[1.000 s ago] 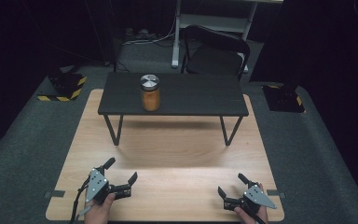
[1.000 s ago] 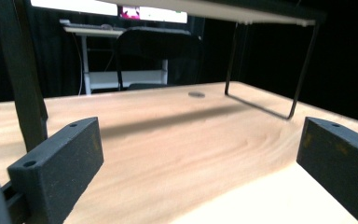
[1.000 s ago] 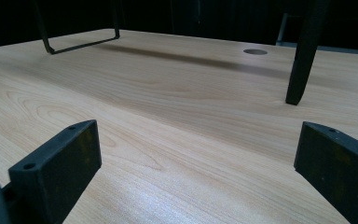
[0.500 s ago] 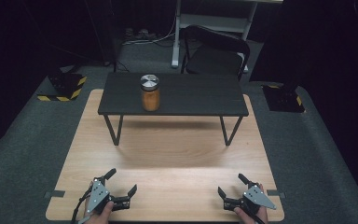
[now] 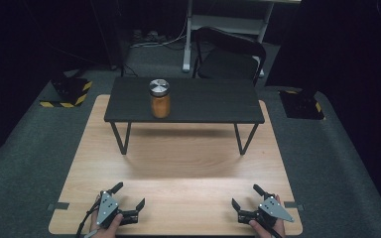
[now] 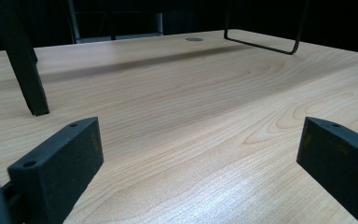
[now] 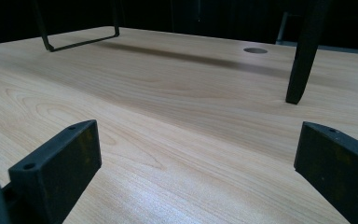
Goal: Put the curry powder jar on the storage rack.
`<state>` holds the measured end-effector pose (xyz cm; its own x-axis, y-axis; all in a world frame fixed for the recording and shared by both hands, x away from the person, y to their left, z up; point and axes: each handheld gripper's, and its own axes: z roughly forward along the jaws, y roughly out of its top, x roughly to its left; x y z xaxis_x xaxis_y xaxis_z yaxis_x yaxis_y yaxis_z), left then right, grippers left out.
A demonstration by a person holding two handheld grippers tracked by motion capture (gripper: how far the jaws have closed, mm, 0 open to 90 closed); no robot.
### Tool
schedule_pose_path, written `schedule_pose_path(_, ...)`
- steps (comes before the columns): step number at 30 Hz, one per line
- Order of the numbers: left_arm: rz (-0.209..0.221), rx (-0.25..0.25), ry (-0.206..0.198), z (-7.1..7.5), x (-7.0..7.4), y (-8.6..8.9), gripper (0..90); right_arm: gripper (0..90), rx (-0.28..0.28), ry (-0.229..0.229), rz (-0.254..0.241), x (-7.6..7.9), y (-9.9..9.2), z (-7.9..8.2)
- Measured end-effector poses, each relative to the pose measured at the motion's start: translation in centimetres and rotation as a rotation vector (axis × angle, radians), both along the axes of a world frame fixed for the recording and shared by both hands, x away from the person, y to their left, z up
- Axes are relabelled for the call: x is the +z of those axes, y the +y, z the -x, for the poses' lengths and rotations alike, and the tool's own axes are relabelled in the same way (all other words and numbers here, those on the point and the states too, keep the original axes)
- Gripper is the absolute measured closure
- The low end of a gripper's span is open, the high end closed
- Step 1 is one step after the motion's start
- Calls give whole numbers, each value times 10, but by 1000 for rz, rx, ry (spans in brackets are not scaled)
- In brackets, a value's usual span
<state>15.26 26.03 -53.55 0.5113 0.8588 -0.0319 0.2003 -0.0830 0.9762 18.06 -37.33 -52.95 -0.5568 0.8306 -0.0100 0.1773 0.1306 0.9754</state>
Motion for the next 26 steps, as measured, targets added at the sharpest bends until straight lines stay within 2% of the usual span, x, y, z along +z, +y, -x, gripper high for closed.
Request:
schedule_pose_path(1, 0, 0, 0, 0, 0, 0, 5, 0, 0, 0, 0, 0, 0, 0)
schedule_pose_path(2, -4, 1, 17, -2, 2, 0, 5, 0, 0, 0, 1, 0, 0, 0)
schedule_pose_path(16, -10, -7, 58, -6, 8, 0, 5, 0, -1, -2, 5, 0, 1, 0)
schedule_pose_path(26, -13, -16, 58, -7, 9, 1, 5, 0, 4, 4, -2, 0, 0, -1)
